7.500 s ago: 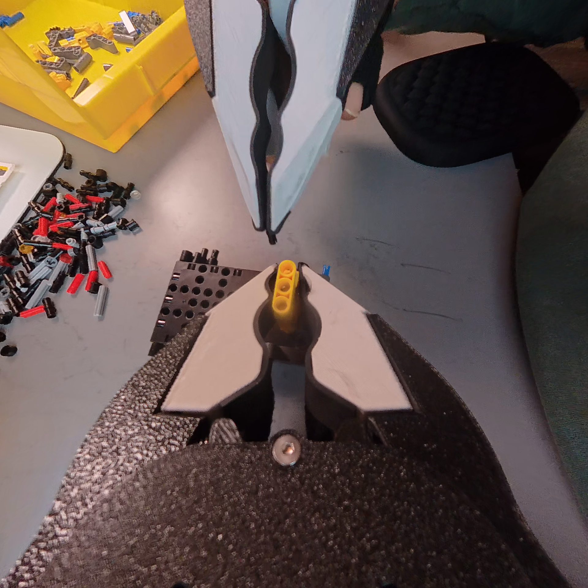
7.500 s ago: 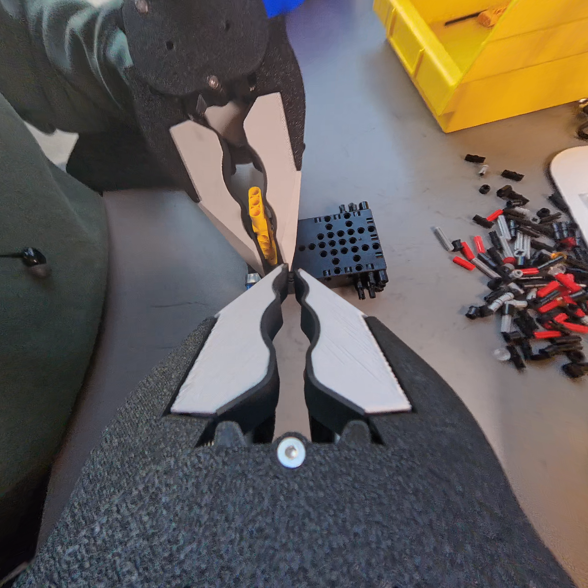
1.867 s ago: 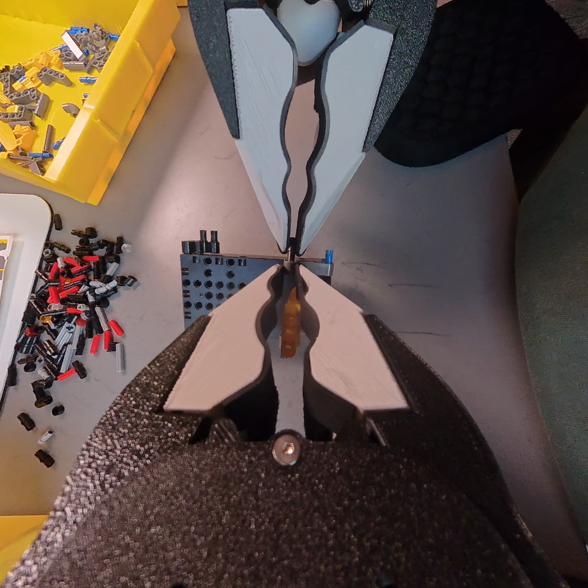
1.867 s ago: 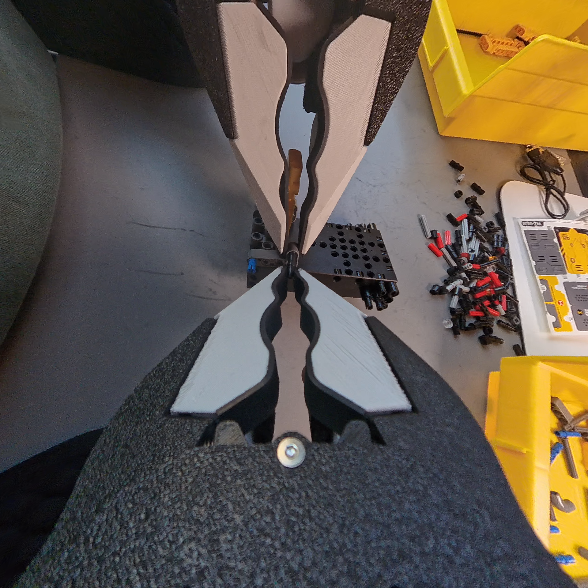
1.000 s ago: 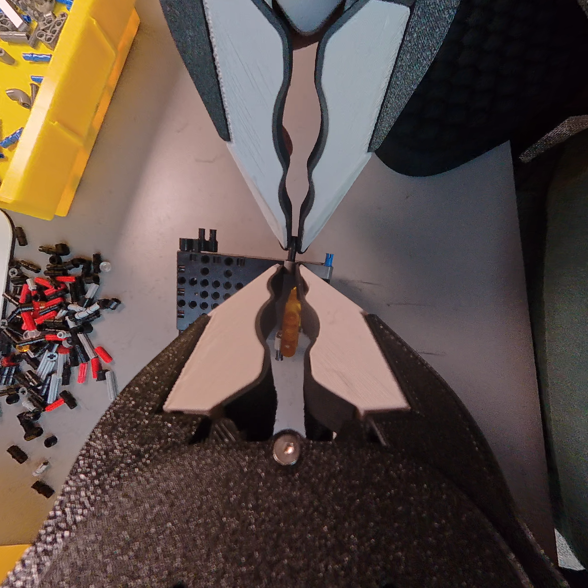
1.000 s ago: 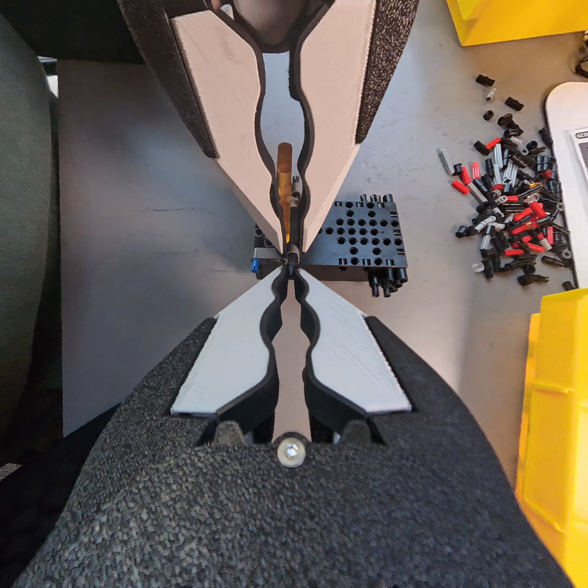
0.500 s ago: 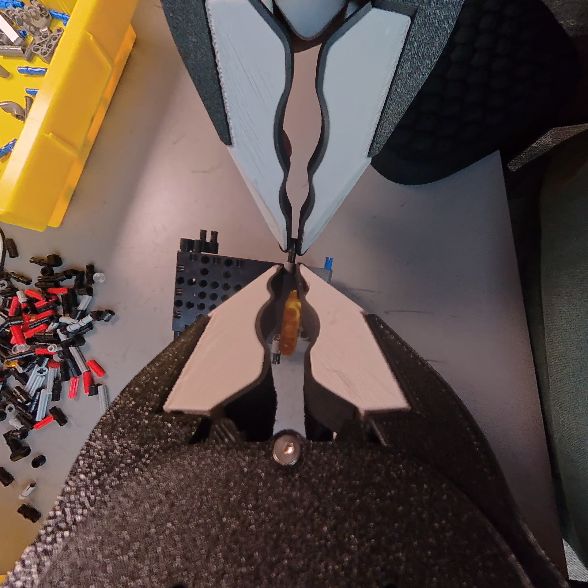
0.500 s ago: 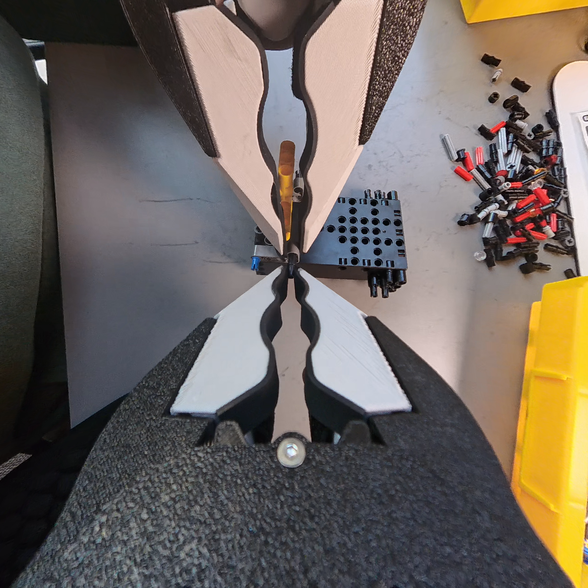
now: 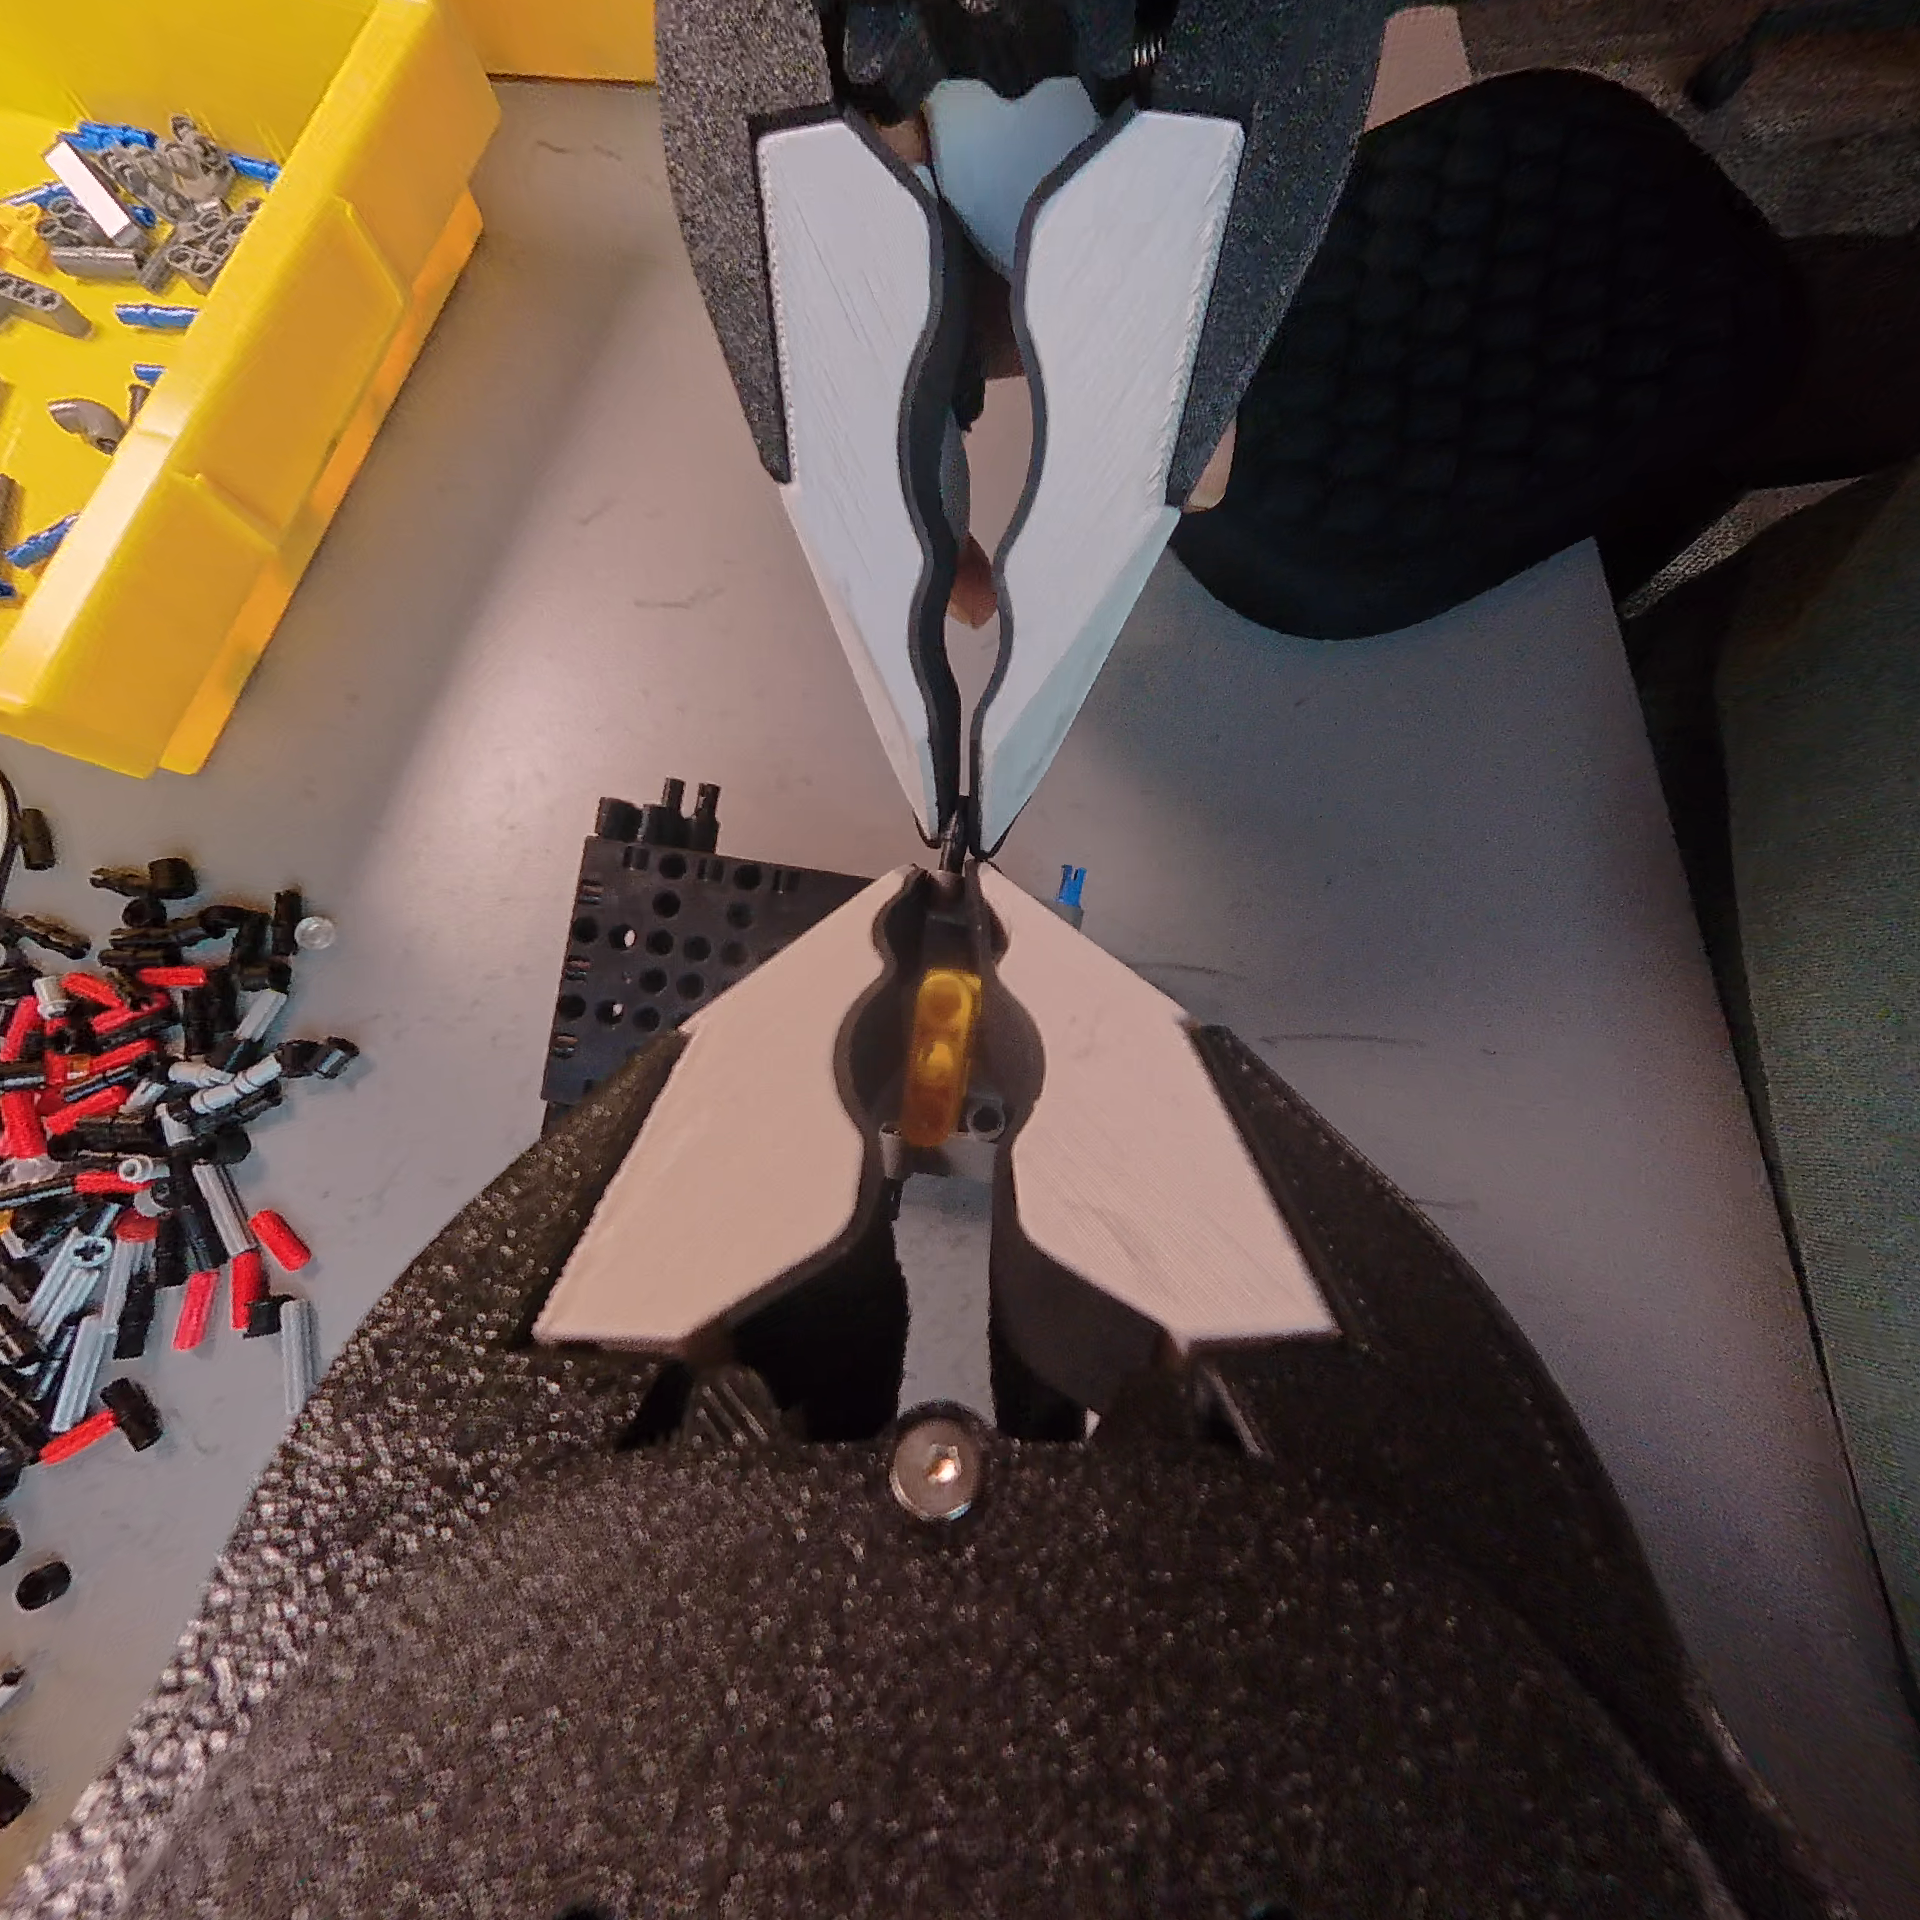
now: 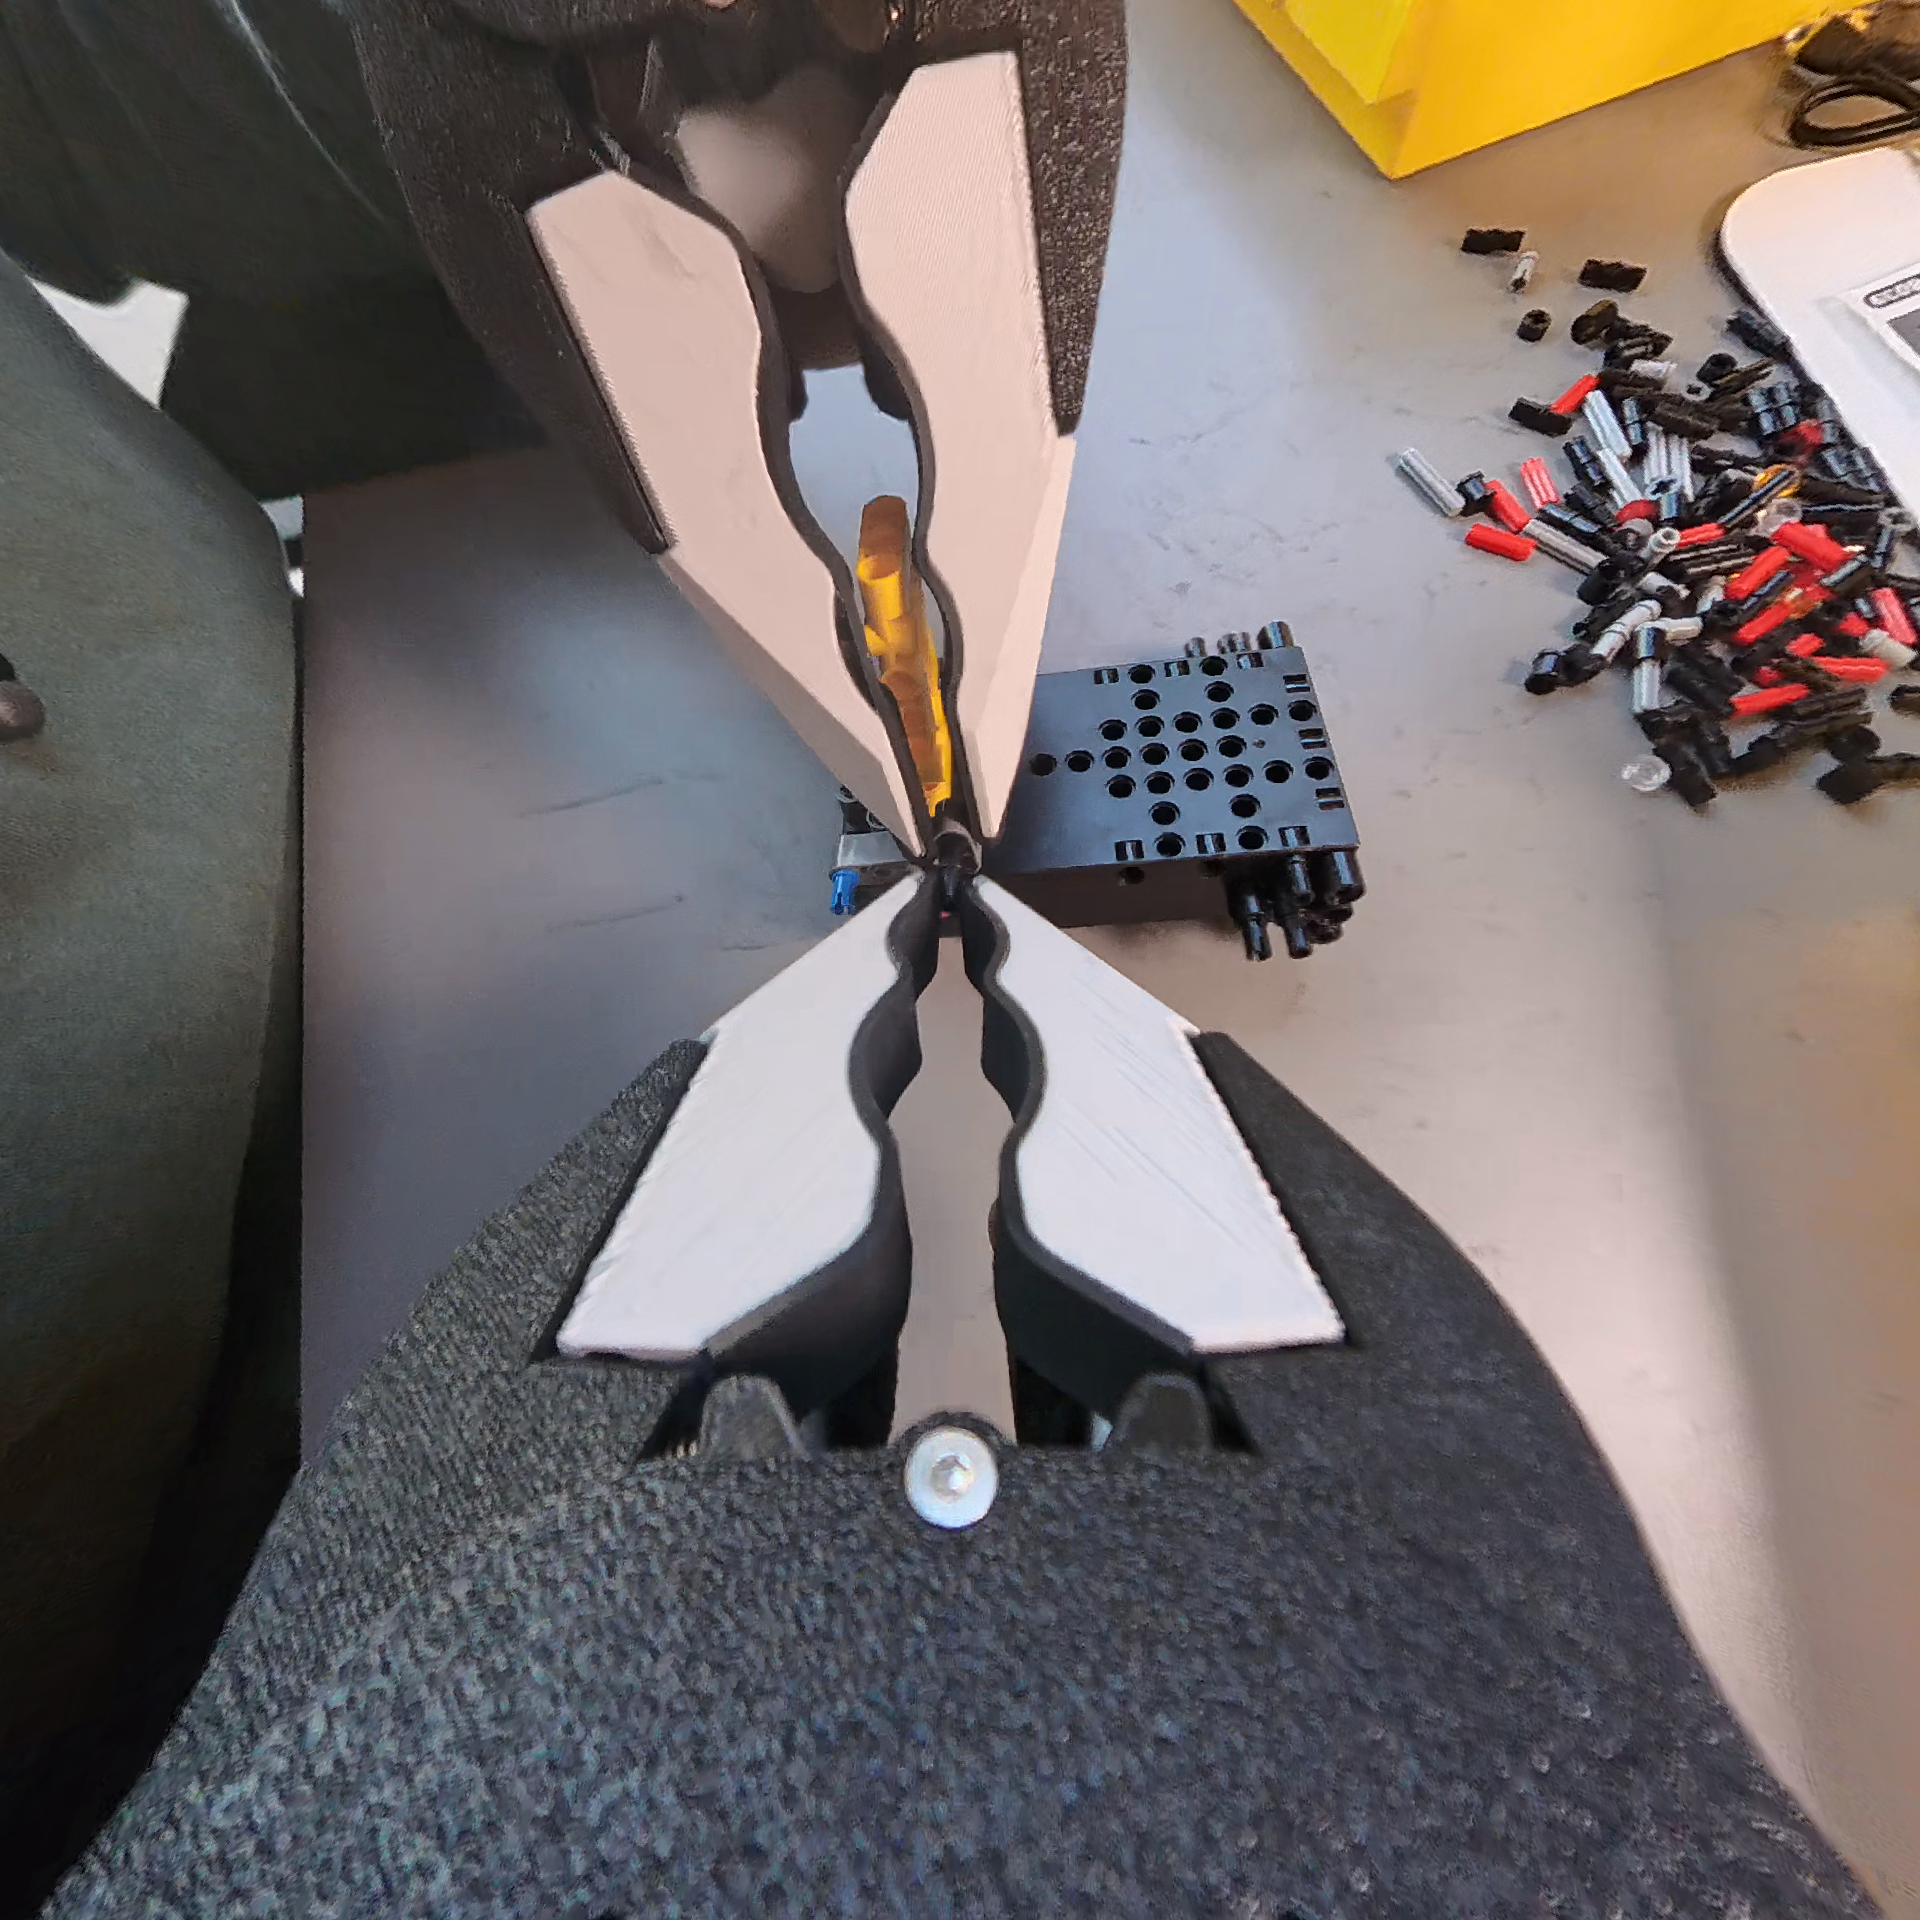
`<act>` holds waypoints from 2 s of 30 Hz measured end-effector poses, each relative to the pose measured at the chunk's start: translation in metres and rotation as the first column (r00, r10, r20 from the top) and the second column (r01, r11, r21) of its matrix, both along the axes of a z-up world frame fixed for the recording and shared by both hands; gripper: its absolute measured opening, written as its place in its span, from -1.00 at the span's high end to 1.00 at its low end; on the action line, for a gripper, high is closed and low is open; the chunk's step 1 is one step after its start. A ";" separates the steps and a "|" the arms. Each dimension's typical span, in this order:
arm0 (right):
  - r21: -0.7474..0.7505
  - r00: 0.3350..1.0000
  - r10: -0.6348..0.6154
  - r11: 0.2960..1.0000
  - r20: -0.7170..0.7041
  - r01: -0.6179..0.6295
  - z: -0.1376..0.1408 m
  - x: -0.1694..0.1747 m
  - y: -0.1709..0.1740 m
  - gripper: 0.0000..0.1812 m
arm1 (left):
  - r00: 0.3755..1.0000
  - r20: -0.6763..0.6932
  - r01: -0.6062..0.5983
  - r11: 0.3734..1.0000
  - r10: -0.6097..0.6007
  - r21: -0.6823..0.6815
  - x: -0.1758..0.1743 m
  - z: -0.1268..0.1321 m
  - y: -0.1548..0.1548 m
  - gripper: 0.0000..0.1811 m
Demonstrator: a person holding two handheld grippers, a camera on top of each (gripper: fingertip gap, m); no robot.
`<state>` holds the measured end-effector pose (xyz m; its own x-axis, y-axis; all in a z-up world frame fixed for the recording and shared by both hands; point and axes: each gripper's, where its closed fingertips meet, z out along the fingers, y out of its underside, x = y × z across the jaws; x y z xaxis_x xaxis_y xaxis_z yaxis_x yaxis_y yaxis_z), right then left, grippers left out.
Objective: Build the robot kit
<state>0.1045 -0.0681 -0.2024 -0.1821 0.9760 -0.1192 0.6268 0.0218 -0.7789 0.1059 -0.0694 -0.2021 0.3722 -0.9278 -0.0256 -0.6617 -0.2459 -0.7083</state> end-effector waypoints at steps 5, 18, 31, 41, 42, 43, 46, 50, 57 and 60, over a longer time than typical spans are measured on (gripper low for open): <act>0.048 0.999 -0.032 0.998 -0.003 0.032 -0.009 -0.002 0.002 0.97 | 1.000 -0.018 0.011 1.000 -0.011 0.001 0.000 -0.007 0.002 0.95; 0.044 0.999 -0.027 0.999 -0.043 0.029 -0.011 -0.011 0.002 0.96 | 0.976 -0.183 0.107 0.993 -0.115 -0.054 -0.015 -0.003 -0.003 0.84; 0.051 0.996 -0.051 0.997 -0.078 0.055 -0.007 -0.019 0.002 0.96 | 0.887 -0.419 0.133 0.976 -0.195 -0.172 -0.028 -0.012 -0.002 0.92; 0.046 0.996 -0.070 0.996 -0.064 0.073 -0.012 -0.022 0.004 0.96 | 0.869 -0.453 0.116 0.972 -0.198 -0.202 -0.031 -0.013 0.001 0.93; 0.049 0.995 -0.074 0.996 -0.062 0.077 -0.012 -0.023 0.004 0.96 | 0.870 -0.452 0.117 0.973 -0.198 -0.200 -0.031 -0.013 0.001 0.93; 0.049 0.995 -0.079 0.995 -0.055 0.081 -0.013 -0.023 0.004 0.96 | 0.872 -0.449 0.119 0.973 -0.197 -0.196 -0.031 -0.013 0.001 0.93; 0.029 0.995 -0.094 0.995 -0.045 0.095 -0.014 -0.024 0.004 0.96 | 0.885 -0.424 0.124 0.975 -0.192 -0.183 -0.031 -0.013 0.001 0.93; 0.025 0.992 -0.119 0.992 -0.040 0.120 -0.013 -0.026 0.004 0.97 | 0.910 -0.371 0.136 0.979 -0.184 -0.152 -0.032 -0.012 0.001 0.94; 0.038 0.986 -0.162 0.986 -0.045 0.164 -0.012 -0.028 0.005 0.98 | 0.937 -0.307 0.138 0.985 -0.164 -0.106 -0.033 -0.011 0.002 0.95; 0.009 0.989 -0.143 0.990 -0.040 0.144 -0.011 -0.027 0.003 0.98 | 0.944 -0.289 0.138 0.986 -0.161 -0.096 -0.032 -0.011 0.002 0.95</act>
<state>0.0771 -0.0649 -0.2131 -0.0443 0.9937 -0.1030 0.5927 -0.0569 -0.8034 0.0737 -0.0678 -0.2130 0.2151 -0.9756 -0.0434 -0.8714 -0.1717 -0.4596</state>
